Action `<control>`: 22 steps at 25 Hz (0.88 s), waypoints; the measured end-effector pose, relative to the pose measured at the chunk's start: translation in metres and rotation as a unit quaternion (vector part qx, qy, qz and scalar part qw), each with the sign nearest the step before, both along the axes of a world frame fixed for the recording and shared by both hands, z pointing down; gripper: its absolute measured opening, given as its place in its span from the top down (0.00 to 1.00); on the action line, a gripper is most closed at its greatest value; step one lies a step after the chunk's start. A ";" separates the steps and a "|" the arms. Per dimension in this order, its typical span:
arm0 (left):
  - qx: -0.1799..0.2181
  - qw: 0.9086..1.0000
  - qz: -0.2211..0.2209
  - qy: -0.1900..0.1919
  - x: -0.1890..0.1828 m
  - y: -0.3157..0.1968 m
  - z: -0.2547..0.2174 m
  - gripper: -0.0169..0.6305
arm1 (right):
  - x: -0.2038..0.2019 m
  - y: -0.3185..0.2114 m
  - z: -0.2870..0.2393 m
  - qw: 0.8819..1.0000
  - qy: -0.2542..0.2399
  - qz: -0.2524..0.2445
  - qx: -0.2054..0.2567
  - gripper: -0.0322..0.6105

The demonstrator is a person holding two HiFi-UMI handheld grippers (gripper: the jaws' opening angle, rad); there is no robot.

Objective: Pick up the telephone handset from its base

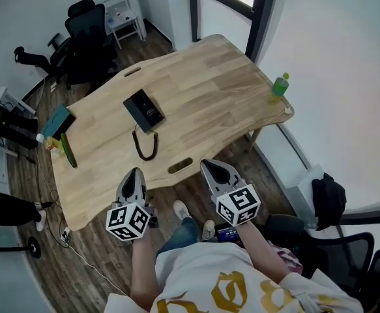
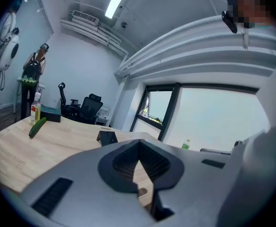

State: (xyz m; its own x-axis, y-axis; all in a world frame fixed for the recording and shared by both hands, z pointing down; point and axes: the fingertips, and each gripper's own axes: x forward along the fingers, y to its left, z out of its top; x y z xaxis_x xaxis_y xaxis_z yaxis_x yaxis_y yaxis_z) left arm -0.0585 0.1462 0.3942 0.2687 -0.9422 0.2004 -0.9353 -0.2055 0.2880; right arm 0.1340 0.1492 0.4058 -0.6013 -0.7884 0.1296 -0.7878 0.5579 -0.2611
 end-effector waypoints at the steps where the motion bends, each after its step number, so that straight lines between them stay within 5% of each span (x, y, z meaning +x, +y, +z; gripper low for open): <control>1: -0.004 1.000 0.000 0.001 -0.002 -0.005 0.003 0.97 | -0.002 -0.006 0.002 1.000 0.000 0.000 -0.003 0.94; 11: -0.015 0.999 -0.012 0.028 -0.049 -0.114 0.024 0.97 | -0.040 -0.110 0.015 1.000 0.020 0.015 -0.014 0.94; 22: -0.035 0.998 0.027 0.037 -0.079 -0.215 0.039 0.97 | -0.078 -0.204 0.025 0.998 0.041 0.046 -0.029 0.94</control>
State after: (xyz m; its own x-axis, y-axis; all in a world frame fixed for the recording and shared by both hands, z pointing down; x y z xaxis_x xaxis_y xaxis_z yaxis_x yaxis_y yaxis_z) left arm -0.1370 -0.0693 0.4329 0.3358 -0.9101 0.2426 -0.8987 -0.2324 0.3720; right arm 0.0565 -0.0551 0.4306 -0.5122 -0.8295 0.2228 -0.8551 0.4682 -0.2226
